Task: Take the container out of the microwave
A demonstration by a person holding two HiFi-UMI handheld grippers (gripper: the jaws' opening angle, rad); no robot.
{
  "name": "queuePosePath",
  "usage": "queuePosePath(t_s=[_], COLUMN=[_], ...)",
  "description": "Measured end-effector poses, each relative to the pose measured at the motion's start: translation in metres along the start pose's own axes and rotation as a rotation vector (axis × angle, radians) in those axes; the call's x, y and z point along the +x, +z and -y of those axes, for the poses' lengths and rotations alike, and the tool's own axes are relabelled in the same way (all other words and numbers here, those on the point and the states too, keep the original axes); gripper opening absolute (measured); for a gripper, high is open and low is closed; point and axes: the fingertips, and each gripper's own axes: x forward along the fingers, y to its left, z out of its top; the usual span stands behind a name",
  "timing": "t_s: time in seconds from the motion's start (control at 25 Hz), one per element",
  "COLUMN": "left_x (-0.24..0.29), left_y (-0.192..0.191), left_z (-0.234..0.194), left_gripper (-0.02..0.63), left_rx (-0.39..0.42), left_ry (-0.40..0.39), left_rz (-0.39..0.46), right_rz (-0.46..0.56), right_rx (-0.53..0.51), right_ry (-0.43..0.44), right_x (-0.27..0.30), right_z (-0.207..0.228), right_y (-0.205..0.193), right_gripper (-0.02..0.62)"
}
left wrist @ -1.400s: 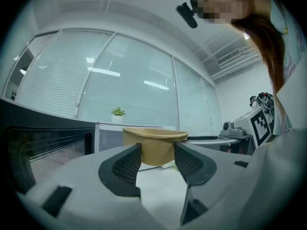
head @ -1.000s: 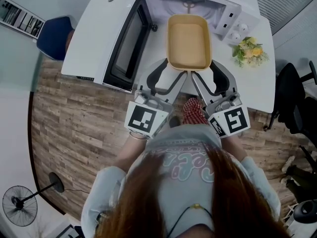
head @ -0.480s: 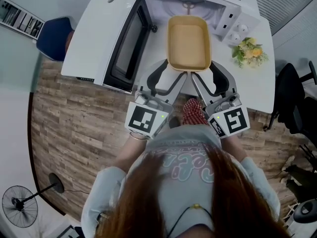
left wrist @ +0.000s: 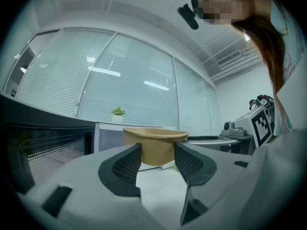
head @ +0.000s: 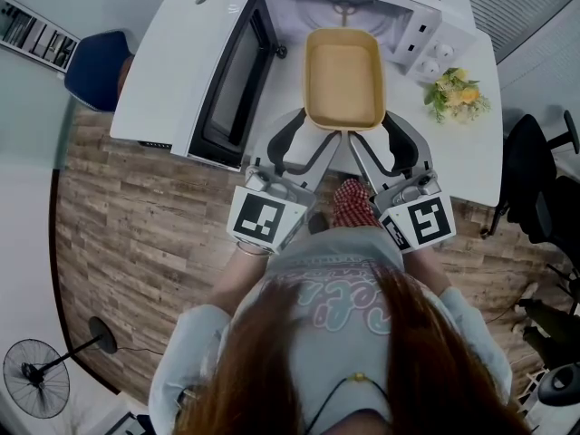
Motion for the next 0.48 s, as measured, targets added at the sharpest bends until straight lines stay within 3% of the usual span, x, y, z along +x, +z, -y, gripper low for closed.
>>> queuePosePath(t_s=[0.48], left_x=[0.0019], left_y=[-0.001], left_z=[-0.001], left_gripper=[0.215], left_rx=[-0.003], left_ry=[-0.004], left_rz=[-0.001], right_rz=[-0.003], right_rx=[-0.006], right_ry=[-0.006], right_x=[0.001], right_z=[0.0017], right_y=[-0.0006], right_gripper=[0.221])
